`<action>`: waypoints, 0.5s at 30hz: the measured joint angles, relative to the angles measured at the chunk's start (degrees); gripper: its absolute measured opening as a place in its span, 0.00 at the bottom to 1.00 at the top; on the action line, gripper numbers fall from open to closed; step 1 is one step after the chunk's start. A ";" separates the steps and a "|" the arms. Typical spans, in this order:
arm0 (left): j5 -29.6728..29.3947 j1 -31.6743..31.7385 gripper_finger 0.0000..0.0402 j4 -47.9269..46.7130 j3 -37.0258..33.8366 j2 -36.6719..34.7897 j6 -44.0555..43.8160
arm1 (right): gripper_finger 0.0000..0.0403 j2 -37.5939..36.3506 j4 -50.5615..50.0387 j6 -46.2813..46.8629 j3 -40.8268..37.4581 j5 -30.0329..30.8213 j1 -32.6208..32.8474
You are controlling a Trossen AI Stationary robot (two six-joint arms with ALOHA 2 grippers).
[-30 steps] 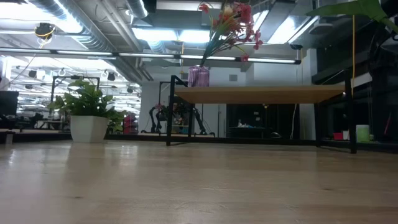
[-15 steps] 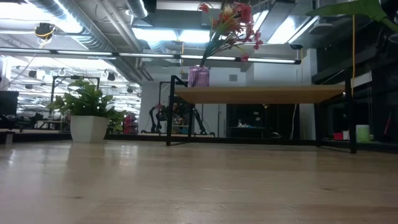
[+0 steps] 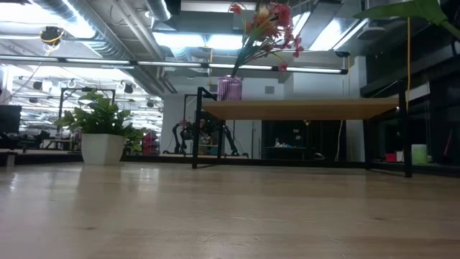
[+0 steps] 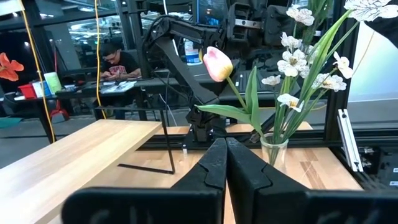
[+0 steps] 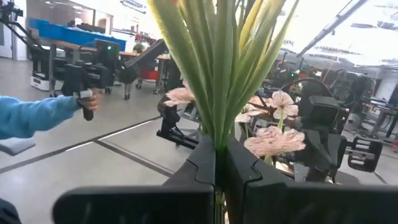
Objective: Pick and place flowers into a vace then onto a shelf
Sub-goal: Put the orange flowers into the transparent vase
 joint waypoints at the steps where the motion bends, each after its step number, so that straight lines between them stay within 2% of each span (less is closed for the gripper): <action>1: 0.01 0.00 0.01 0.01 0.00 0.00 0.00 | 0.01 0.52 0.96 -0.39 0.00 -0.13 -0.18; 7: 0.20 -0.07 0.00 0.00 0.00 0.00 0.01 | 0.01 1.23 -0.85 1.52 0.00 -0.10 -0.61; 11: 0.80 -0.07 0.01 -0.13 0.00 0.00 0.06 | 0.01 1.83 -2.27 3.59 -0.29 4.12 -0.61; 15: 1.16 -0.07 0.01 -0.13 0.00 0.00 0.09 | 0.01 2.07 7.15 3.08 -5.41 4.33 -0.61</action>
